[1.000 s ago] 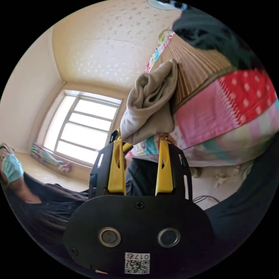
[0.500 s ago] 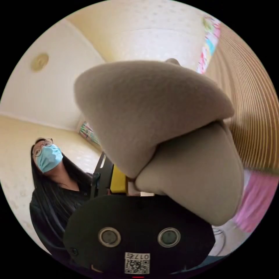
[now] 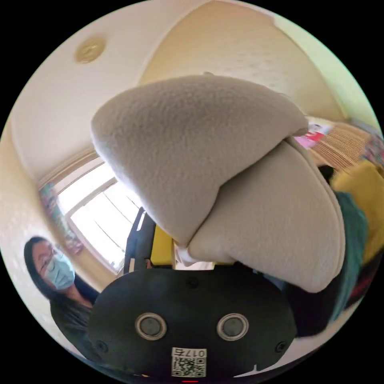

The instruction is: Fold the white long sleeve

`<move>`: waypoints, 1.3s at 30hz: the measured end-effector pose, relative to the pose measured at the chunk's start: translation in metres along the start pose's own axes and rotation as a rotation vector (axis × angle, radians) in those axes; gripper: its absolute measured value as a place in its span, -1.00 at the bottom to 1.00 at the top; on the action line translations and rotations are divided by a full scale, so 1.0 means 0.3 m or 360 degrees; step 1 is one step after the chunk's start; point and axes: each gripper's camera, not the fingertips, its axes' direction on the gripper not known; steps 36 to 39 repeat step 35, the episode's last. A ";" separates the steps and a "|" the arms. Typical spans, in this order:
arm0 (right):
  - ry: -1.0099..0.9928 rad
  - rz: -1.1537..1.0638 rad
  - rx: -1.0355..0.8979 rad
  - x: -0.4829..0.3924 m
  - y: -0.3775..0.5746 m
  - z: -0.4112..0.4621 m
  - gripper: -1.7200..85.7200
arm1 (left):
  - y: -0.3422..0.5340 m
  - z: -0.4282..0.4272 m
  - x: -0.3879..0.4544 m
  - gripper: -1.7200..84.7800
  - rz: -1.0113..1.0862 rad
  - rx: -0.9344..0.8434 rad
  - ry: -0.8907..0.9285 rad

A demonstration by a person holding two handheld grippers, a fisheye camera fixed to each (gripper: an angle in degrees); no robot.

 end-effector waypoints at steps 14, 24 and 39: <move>0.0854 0.0021 0.0832 -0.331 0.917 -0.039 -0.84 | -0.082 0.123 -0.007 -0.98 -0.0094 -0.0036 -0.0537; 0.0769 -0.0629 -0.0989 -0.432 0.934 1.366 -0.94 | -0.186 -0.013 0.008 -0.96 -0.0031 0.0081 -0.1253; 0.0890 -0.0961 -0.0478 -0.456 1.317 1.550 -0.95 | -0.562 -0.590 -0.264 -0.70 -0.0239 0.0426 -0.1797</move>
